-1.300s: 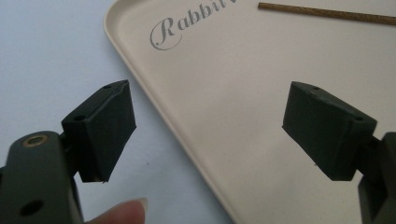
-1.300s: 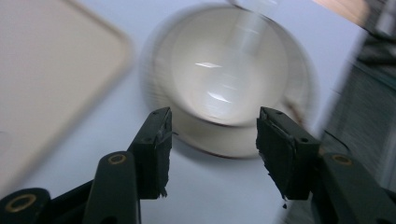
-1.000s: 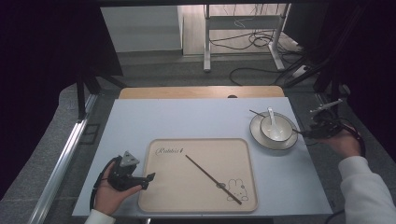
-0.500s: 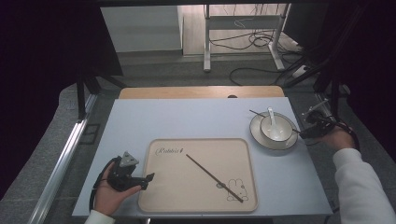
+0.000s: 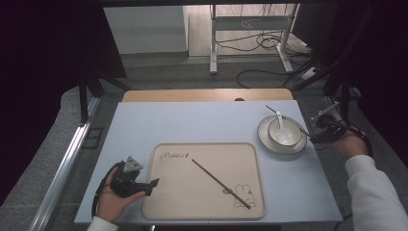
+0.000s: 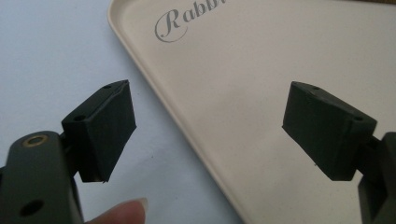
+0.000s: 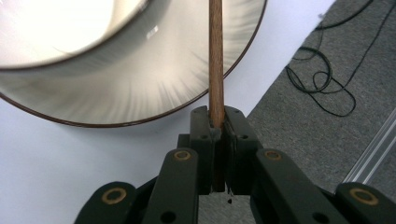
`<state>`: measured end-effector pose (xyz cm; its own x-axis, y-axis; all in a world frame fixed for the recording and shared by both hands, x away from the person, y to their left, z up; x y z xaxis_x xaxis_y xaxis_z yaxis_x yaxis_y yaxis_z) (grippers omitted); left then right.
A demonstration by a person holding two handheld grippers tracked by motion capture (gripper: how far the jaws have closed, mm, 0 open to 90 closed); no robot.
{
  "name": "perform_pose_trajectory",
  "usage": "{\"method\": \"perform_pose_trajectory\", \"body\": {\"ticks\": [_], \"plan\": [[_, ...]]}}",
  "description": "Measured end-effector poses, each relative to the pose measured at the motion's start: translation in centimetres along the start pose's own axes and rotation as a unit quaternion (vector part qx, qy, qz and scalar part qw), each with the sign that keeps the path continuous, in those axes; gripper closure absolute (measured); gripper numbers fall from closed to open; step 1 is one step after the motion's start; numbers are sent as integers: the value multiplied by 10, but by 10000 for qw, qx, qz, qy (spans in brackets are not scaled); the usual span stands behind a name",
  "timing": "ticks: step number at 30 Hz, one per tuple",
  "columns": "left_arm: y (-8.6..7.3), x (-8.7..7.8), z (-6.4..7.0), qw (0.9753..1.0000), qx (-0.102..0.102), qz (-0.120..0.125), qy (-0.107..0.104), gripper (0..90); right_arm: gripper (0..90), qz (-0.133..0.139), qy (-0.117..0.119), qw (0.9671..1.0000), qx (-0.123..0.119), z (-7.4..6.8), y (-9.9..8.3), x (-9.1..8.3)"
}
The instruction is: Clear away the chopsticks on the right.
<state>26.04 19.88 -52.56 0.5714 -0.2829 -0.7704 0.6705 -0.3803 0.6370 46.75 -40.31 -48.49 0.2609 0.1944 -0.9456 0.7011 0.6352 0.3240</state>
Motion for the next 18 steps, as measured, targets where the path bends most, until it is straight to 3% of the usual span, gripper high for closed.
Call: {"method": "perform_pose_trajectory", "body": {"ticks": [3, 4, 5, 7, 9, 12, 13, 14, 15, 18], "plan": [[0, 0, 0, 10000, -3, 2, 0, 170, 829, 379, 20, 9990, 250, -7, 1, -20], [0, 0, 0, 10000, -5, 5, -2, 170, 829, 379, 20, 9990, 250, -7, 1, -20], [0, -1, 0, 10000, -10, 20, -6, 171, 829, 532, -27, 9982, 289, -12, 2, -32], [1, -1, 0, 10000, -12, 29, -11, 171, 829, 626, -42, 9976, 288, -15, 2, -38], [1, -1, 1, 10000, 3, 26, -19, 171, 830, 919, -21, 9954, 281, -28, 5, -56], [1, -1, 1, 10000, 6, 35, -18, 171, 830, 1124, 1, 9935, 159, -46, 9, -71], [1, -1, 1, 10000, 6, 35, -18, 171, 830, 1124, 1, 9935, 159, -46, 9, -71], [1, -2, 1, 10000, 1, 49, -18, 171, 829, 1178, 28, 9930, 116, -54, 11, -75], [2, -2, 1, 10000, 12, 60, -19, 171, 829, 1274, 126, 9918, -1, -72, 14, -81], [2, -2, 1, 10000, 15, 74, -20, 171, 829, 1309, 291, 9906, -268, -102, 19, -82]]}}
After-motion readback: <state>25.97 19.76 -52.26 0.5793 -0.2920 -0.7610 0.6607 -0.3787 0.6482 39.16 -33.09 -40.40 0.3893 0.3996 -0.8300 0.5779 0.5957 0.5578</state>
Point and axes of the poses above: each handheld gripper's, and its own axes: x roughly forward along the jaws, y roughly out of its top, z roughly to its right, the point moved 4 cm from there along x, roughly forward along the jaws, and after that the axes turned 5 degrees about y, right-handed, at the moved point
